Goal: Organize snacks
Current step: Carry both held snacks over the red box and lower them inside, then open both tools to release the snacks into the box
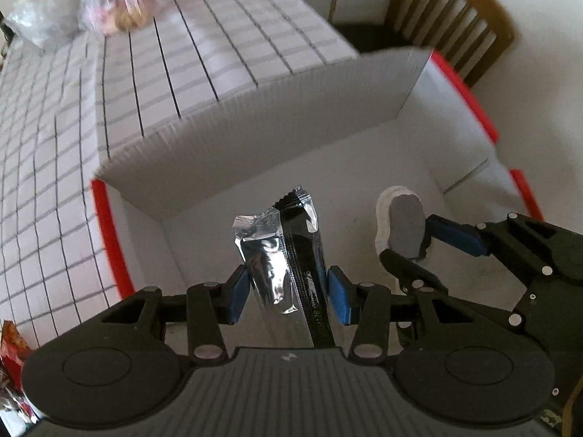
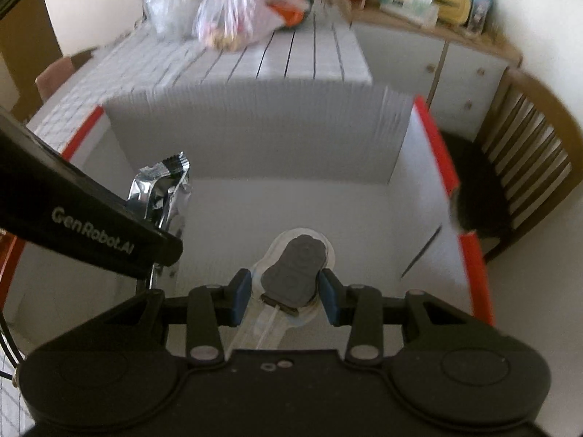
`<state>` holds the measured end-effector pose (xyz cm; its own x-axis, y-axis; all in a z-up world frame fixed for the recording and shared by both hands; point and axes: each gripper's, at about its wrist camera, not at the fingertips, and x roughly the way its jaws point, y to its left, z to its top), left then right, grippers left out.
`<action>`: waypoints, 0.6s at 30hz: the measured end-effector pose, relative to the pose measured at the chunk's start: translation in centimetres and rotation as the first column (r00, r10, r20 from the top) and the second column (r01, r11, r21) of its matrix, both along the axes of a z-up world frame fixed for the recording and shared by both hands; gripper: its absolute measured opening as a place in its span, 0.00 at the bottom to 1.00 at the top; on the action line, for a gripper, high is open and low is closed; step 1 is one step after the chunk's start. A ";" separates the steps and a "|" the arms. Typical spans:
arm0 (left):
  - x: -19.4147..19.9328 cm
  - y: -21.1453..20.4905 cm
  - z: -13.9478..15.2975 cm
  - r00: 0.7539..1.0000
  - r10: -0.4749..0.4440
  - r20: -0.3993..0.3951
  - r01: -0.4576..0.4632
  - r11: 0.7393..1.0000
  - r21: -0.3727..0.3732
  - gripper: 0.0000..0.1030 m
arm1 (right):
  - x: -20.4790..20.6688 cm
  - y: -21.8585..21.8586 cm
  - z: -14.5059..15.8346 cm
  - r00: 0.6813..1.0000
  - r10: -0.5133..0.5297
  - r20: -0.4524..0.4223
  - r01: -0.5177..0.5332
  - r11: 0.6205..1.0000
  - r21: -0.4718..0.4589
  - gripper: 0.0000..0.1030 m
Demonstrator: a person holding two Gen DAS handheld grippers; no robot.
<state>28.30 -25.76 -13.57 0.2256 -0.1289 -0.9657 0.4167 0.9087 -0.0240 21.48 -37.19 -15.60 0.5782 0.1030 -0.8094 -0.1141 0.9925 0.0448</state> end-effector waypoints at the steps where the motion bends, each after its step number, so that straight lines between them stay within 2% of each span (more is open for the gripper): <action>1: 0.2 0.0 -0.4 1.000 0.004 -0.027 -0.004 1.000 0.002 0.45 | 0.0 0.0 -0.2 1.000 -0.001 -0.014 0.001 1.000 0.000 0.38; 8: 0.9 0.1 -1.8 0.995 0.030 -0.094 -0.027 0.999 0.027 0.44 | 0.1 0.1 0.1 0.999 0.011 -0.039 -0.011 1.000 0.005 0.38; 18: -0.1 0.8 -0.4 0.998 0.025 -0.060 -0.027 0.999 -0.026 0.45 | -1.4 -0.8 2.1 1.000 -0.015 -0.002 0.015 0.997 0.071 0.48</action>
<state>28.22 -24.92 -13.97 0.1718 -0.1497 -0.9737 0.3900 0.9180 -0.0723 20.07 -38.02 -13.51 0.5789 0.1515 -0.8012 -0.0992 0.9884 0.1152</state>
